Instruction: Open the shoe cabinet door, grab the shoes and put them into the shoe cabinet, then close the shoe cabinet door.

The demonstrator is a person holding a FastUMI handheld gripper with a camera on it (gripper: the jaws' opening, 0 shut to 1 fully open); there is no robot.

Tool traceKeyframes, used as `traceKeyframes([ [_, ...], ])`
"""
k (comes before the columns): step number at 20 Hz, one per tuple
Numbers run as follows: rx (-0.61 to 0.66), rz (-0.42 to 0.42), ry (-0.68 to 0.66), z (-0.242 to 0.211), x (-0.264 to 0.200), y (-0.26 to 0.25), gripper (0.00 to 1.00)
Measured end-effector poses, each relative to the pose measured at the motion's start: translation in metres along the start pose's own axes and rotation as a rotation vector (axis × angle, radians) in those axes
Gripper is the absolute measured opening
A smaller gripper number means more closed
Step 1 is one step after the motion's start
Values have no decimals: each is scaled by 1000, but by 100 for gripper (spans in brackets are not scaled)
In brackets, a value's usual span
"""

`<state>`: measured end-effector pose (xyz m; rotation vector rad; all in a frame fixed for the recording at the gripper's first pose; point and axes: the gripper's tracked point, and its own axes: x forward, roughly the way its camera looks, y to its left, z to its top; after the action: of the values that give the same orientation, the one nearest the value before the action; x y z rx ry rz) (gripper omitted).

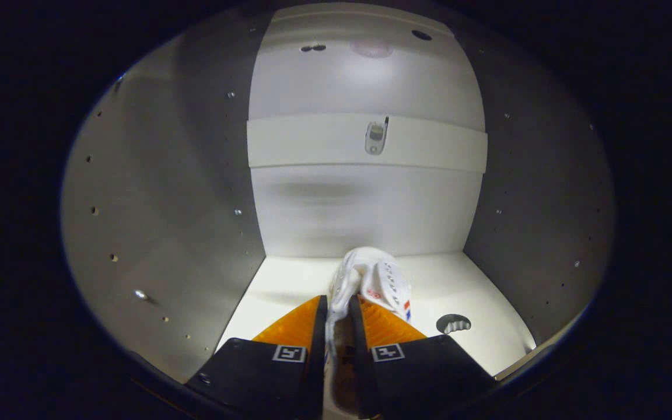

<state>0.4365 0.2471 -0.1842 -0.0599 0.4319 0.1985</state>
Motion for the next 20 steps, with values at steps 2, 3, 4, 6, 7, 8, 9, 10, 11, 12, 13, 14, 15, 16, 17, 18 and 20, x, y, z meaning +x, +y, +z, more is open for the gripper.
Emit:
traceKeyframes([
  [2, -3, 1, -35, 10, -24, 3, 47],
  [3, 3, 12, -56, 17, -38, 6, 60],
  [4, 6, 24, -74, 22, -57, 11, 61],
  [6, 4, 50, -103, 29, -94, 19, 81],
  [7, 4, 47, -130, 35, -115, 19, 90],
  [8, 5, 44, -162, 41, -137, 20, 100],
  [9, 10, 36, -203, 47, -160, 19, 100],
  [10, 12, 31, -237, 50, -184, 18, 100],
  [11, 14, 27, -265, 51, -207, 16, 99],
  [12, 14, 26, -289, 51, -229, 14, 99],
  [13, 13, 25, -312, 51, -250, 11, 99],
  [14, 11, 23, -334, 50, -270, 5, 99],
  [15, 16, 18, -346, 48, -289, -3, 99],
  [16, 10, 20, -355, 44, -305, -11, 99],
  [17, 3, 7, -355, 40, -320, -25, 99],
  [18, -13, 1, -363, 37, -335, -40, 99],
  [20, -3, 13, -337, 24, -365, -64, 98],
])
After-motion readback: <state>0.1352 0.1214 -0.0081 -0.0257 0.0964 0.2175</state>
